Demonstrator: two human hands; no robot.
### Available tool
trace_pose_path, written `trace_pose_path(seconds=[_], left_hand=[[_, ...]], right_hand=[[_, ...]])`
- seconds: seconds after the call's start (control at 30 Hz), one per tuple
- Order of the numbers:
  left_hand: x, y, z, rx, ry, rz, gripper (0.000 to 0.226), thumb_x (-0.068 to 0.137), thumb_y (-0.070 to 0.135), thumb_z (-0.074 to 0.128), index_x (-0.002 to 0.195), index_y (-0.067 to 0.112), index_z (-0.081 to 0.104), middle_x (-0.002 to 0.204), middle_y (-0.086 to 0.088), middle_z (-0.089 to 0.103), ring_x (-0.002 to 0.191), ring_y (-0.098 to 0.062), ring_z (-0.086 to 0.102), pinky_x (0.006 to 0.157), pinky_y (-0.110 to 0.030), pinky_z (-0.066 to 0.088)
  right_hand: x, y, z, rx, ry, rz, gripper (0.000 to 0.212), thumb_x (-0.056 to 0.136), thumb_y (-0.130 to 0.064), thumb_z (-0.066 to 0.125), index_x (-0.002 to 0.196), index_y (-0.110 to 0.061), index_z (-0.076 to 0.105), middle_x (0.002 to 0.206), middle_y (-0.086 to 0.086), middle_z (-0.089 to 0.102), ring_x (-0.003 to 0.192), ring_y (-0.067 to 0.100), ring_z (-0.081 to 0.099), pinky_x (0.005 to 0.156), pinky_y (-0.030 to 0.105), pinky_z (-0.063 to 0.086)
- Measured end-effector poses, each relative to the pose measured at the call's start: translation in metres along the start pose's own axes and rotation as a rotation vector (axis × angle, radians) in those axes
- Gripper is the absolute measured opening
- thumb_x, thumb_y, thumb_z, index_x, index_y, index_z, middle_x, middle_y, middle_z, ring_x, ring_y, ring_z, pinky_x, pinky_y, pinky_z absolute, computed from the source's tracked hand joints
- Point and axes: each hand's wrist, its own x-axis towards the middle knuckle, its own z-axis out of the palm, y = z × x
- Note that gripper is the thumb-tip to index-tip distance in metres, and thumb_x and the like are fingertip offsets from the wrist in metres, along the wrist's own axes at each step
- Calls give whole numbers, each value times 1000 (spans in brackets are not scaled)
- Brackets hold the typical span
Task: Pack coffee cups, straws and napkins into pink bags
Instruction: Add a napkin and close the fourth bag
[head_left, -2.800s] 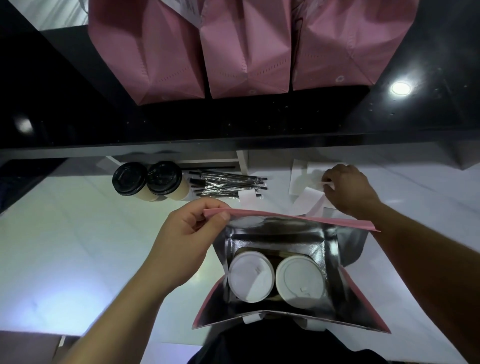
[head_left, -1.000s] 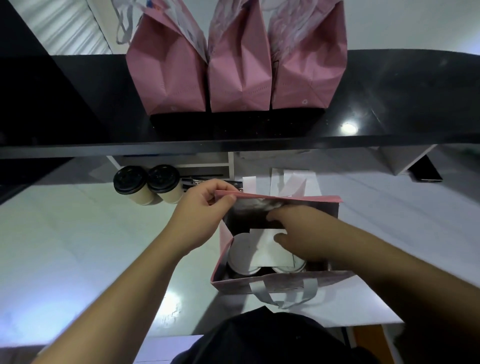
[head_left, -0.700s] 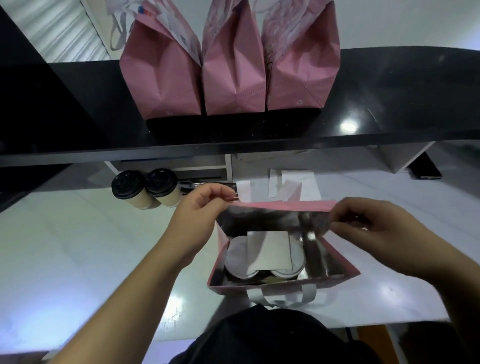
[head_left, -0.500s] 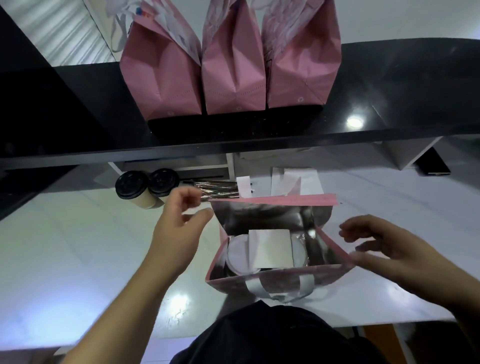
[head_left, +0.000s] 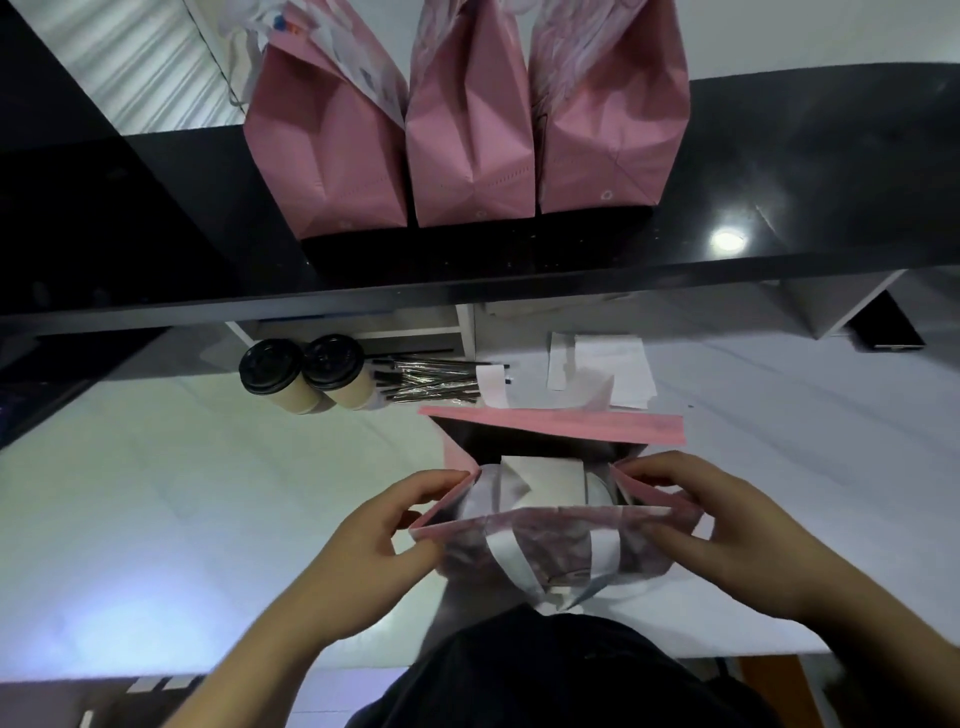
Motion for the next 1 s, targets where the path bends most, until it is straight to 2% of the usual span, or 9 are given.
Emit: trace_pose_path(seconds=[0.13, 0.27, 0.37, 0.43, 0.53, 0.67, 0.77, 0.87, 1.0], left_hand=[[6, -3, 8, -185, 42, -23, 51, 98, -5, 56, 124, 36, 71, 129, 8, 71, 121, -15, 65, 102, -39, 54], [11, -9, 11, -332, 96, -35, 48, 98, -11, 55, 111, 31, 76, 116, -3, 76, 110, -20, 71, 90, -28, 57], [15, -14, 12, -384, 152, -61, 35, 100, -4, 58, 107, 24, 77, 110, -7, 78, 104, -24, 73, 84, -26, 57], [18, -16, 13, -389, 193, -79, 30, 99, -2, 61, 113, 21, 74, 112, -4, 77, 103, -25, 73, 83, -28, 58], [25, -18, 6, -368, 259, -108, 52, 92, 5, 75, 128, 39, 58, 121, 7, 67, 96, -22, 74, 82, -34, 60], [34, -15, -12, -138, 154, -89, 88, 88, 21, 81, 145, 65, 31, 137, 23, 50, 115, -2, 64, 88, -29, 58], [42, -12, -25, 53, 66, 27, 93, 86, 27, 84, 150, 62, 26, 153, 27, 31, 135, 9, 42, 103, -21, 47], [48, -7, -32, 156, 25, 87, 75, 86, 25, 83, 144, 50, 42, 153, 33, 37, 140, 3, 40, 114, -30, 41], [53, -2, -26, 175, 109, 157, 33, 90, 14, 78, 111, 32, 61, 122, 19, 68, 122, -6, 61, 99, -33, 51]], right_hand=[[4, -1, 6, 108, 52, 24, 30, 97, -18, 69, 115, -43, 70, 120, -28, 68, 115, -4, 63, 93, 15, 48], [7, -2, 9, 332, 123, 129, 13, 95, -20, 70, 100, -32, 74, 99, -8, 78, 90, 14, 73, 81, 35, 57], [9, -2, 10, 524, 160, 220, 31, 93, -16, 73, 118, -26, 59, 104, -4, 79, 95, 19, 77, 86, 41, 60], [11, -3, 9, 520, 198, 242, 48, 90, -17, 77, 125, -29, 47, 100, -6, 78, 89, 19, 77, 78, 35, 62], [14, 0, 6, 444, 234, 223, 70, 88, -22, 79, 138, -47, 38, 101, -10, 74, 85, 17, 76, 72, 31, 63], [19, 8, 6, 271, 280, 160, 50, 87, -25, 80, 125, -47, 56, 104, -9, 71, 79, 13, 71, 68, 26, 59], [21, 11, 5, 108, 300, 65, 44, 86, -22, 80, 112, -50, 60, 106, -16, 61, 87, 13, 63, 72, 23, 55], [21, 16, 1, 7, 335, -6, 38, 84, -21, 80, 108, -47, 63, 112, -25, 52, 103, 7, 58, 79, 17, 51], [19, 19, 2, -62, 373, -61, 40, 84, -9, 78, 106, -38, 64, 120, -26, 58, 107, -3, 55, 80, 5, 44]])
